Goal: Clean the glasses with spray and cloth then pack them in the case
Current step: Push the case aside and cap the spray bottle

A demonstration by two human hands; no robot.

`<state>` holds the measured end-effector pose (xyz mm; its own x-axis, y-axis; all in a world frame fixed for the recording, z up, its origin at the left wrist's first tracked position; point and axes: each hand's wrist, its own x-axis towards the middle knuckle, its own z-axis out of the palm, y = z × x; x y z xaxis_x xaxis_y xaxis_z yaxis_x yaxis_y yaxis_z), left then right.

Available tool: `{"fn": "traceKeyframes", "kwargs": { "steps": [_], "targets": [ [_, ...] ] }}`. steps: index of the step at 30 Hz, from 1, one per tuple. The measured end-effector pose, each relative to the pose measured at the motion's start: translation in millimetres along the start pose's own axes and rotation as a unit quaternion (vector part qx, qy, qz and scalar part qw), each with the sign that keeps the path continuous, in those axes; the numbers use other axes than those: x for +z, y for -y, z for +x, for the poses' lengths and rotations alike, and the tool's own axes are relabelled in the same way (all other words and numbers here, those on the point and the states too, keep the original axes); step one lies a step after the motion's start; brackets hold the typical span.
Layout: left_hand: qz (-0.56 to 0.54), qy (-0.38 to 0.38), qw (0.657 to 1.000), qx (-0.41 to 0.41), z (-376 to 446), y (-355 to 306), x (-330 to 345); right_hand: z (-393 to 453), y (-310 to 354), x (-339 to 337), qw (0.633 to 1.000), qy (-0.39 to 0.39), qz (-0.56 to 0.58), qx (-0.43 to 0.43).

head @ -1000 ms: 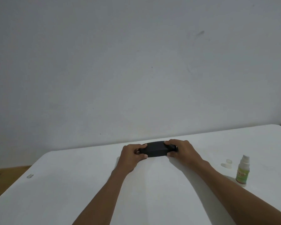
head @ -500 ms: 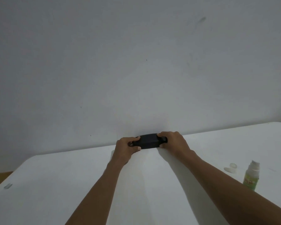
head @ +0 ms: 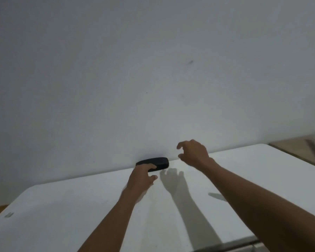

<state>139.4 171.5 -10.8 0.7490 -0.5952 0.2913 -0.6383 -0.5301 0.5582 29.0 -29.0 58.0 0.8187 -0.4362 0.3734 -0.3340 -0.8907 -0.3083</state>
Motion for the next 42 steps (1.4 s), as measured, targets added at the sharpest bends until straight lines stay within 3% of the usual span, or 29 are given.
{"fn": "traceKeyframes", "kwargs": {
  "steps": [6, 11, 18, 23, 27, 36, 42],
  "targets": [
    [-0.036, 0.022, 0.998, 0.048, -14.9, -76.6, 27.4, -55.2, -61.5, -66.7, 0.992, -0.070, 0.075, 0.074],
    [-0.043, 0.054, 0.994, 0.088, -29.1, -131.9, 67.2, -124.5, -96.2, -66.1, 0.970, -0.153, 0.174, 0.080],
    [-0.056, 0.062, 0.992, 0.089, -37.3, -170.2, 112.2, -167.3, -113.9, -23.9, 0.950, -0.140, 0.264, 0.093],
    [-0.210, 0.112, 0.970, 0.038, -38.9, -177.0, 131.3, -165.4, -114.5, -3.7, 0.940, -0.135, 0.305, 0.066],
    [-0.234, 0.116, 0.965, 0.010, -28.6, -169.0, 143.4, -163.0, -116.4, 3.5, 0.937, -0.131, 0.318, 0.067],
    [-0.334, -0.018, 0.942, -0.007, -9.7, -164.7, 113.0, -156.4, -119.2, 6.8, 0.914, -0.103, 0.378, 0.106],
    [-0.425, -0.006, 0.905, 0.028, -14.6, -185.7, 89.4, -157.9, -115.1, 3.6, 0.894, -0.108, 0.413, 0.135]
  ]
}}
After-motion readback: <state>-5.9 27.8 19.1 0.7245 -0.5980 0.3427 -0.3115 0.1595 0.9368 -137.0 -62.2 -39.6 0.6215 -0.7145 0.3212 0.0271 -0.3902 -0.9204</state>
